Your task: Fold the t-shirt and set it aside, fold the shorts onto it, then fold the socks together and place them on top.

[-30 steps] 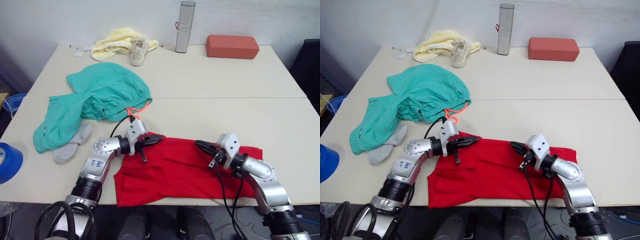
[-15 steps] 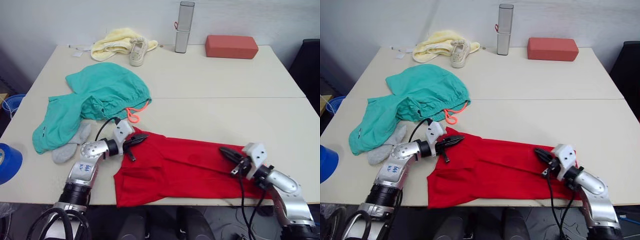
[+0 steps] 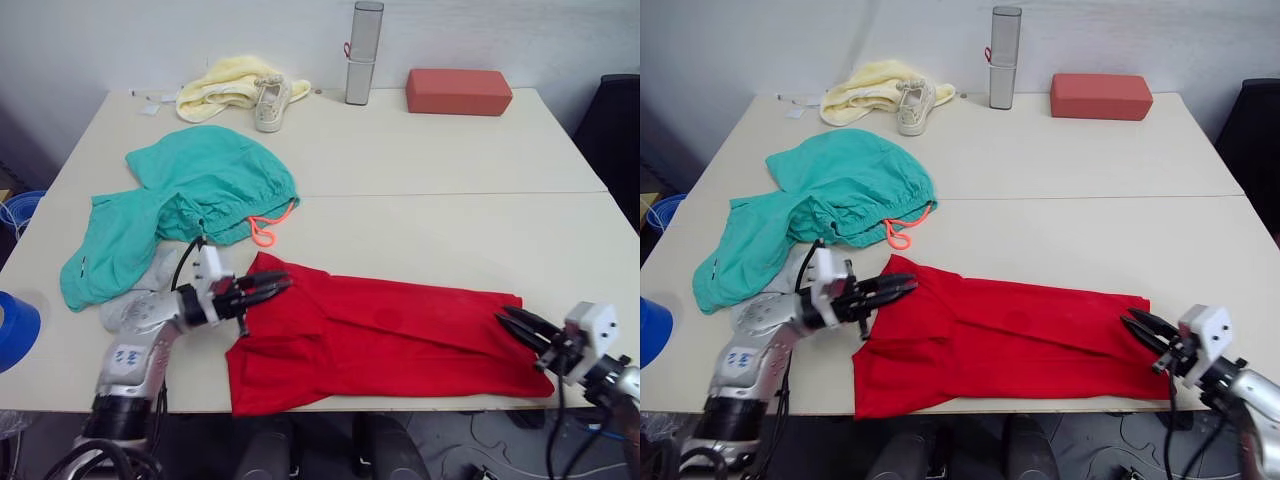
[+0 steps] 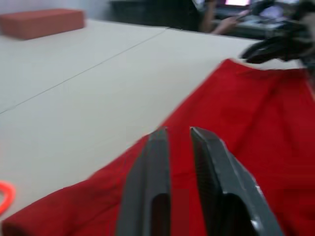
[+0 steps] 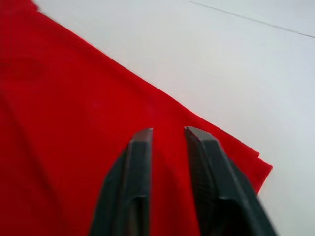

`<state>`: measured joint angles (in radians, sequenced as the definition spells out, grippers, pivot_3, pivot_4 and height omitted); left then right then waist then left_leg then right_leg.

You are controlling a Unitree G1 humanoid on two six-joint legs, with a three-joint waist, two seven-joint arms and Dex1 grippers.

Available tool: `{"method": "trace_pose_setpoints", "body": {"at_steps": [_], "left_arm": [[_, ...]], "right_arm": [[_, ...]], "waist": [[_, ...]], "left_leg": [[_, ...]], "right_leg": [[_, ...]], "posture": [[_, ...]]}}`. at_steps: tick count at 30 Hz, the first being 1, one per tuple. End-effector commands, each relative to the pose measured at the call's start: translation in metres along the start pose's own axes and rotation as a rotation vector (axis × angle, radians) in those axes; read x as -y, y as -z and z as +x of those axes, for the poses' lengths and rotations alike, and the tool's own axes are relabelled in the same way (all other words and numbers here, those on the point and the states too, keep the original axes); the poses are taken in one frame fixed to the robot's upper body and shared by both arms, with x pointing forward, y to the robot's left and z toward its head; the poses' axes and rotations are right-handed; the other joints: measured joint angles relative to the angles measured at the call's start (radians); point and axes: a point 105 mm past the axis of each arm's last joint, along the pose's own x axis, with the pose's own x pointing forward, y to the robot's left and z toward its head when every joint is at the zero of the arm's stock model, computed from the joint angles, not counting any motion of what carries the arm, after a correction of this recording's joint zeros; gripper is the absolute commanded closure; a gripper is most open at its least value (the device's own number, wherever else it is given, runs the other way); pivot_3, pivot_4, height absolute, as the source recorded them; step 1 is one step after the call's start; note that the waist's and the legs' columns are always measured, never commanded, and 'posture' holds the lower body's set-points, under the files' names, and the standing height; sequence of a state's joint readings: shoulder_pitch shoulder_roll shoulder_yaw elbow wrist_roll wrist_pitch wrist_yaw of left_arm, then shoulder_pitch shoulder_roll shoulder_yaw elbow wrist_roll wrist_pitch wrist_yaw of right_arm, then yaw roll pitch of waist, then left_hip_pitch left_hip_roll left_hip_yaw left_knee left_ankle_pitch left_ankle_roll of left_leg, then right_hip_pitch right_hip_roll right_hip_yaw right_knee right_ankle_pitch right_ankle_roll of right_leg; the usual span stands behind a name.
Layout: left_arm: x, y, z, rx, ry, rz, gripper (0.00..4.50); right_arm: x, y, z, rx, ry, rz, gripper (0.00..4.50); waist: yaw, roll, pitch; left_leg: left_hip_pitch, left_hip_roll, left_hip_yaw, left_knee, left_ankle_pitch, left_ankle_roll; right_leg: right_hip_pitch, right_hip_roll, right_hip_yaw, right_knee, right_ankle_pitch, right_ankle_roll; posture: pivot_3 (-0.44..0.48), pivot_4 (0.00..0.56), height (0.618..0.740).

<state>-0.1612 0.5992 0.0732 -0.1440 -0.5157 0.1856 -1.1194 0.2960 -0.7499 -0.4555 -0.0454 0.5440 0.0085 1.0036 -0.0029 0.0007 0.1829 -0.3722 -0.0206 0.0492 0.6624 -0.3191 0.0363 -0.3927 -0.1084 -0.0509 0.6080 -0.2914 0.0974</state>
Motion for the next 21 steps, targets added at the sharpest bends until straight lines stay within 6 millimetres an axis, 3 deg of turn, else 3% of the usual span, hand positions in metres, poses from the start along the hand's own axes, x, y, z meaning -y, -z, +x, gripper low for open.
{"method": "trace_pose_setpoints", "body": {"at_steps": [1,7,9,12,16,21], "left_arm": [[0.009,-0.011,-0.018,0.003,0.055,0.043,2.29],[0.021,-0.004,-0.034,-0.042,0.029,0.075,0.36],[0.025,-0.003,-0.036,-0.044,0.025,0.078,0.01],[0.039,-0.006,-0.038,-0.005,0.085,0.049,0.01],[0.039,-0.023,-0.029,0.097,0.111,-0.015,0.01],[0.042,-0.029,-0.018,0.138,0.132,-0.028,0.01]], "right_arm": [[0.007,-0.016,-0.019,-0.019,-0.002,-0.051,2.14],[0.025,-0.001,-0.054,-0.122,0.071,-0.066,0.02],[0.030,0.003,-0.060,-0.126,0.106,-0.057,0.00],[0.039,0.002,-0.055,-0.115,0.118,-0.063,0.00],[0.050,-0.014,-0.027,-0.117,0.050,-0.076,0.00],[0.054,-0.021,0.007,-0.226,-0.074,-0.025,0.00]], "waist": [[0.002,0.001,-0.001],[0.005,0.001,-0.001],[0.004,0.001,-0.001],[0.000,0.001,0.000],[-0.007,0.003,0.000],[-0.001,0.007,0.000]], "left_leg": [[0.001,0.000,0.000,0.000,-0.002,-0.002],[0.001,0.000,0.000,0.000,-0.006,0.006],[0.000,0.000,0.000,0.000,-0.007,0.006],[0.000,0.000,0.000,-0.001,-0.007,0.006],[0.001,0.000,0.000,-0.001,-0.007,0.006],[0.001,0.000,0.000,-0.001,-0.002,0.008]], "right_leg": [[0.001,0.000,0.000,-0.001,0.000,0.000],[0.002,-0.001,0.000,-0.004,-0.001,-0.001],[0.002,-0.001,0.000,-0.005,-0.001,-0.001],[0.002,-0.001,0.000,-0.006,-0.001,-0.001],[0.002,-0.001,0.001,-0.005,-0.001,-0.001],[0.001,-0.001,-0.001,-0.003,-0.001,-0.003]], "posture": [[0.000,0.150,0.740],[0.000,0.150,0.740],[0.000,0.150,0.740],[0.000,0.150,0.740],[0.000,0.150,0.740],[0.000,0.150,0.740]]}}
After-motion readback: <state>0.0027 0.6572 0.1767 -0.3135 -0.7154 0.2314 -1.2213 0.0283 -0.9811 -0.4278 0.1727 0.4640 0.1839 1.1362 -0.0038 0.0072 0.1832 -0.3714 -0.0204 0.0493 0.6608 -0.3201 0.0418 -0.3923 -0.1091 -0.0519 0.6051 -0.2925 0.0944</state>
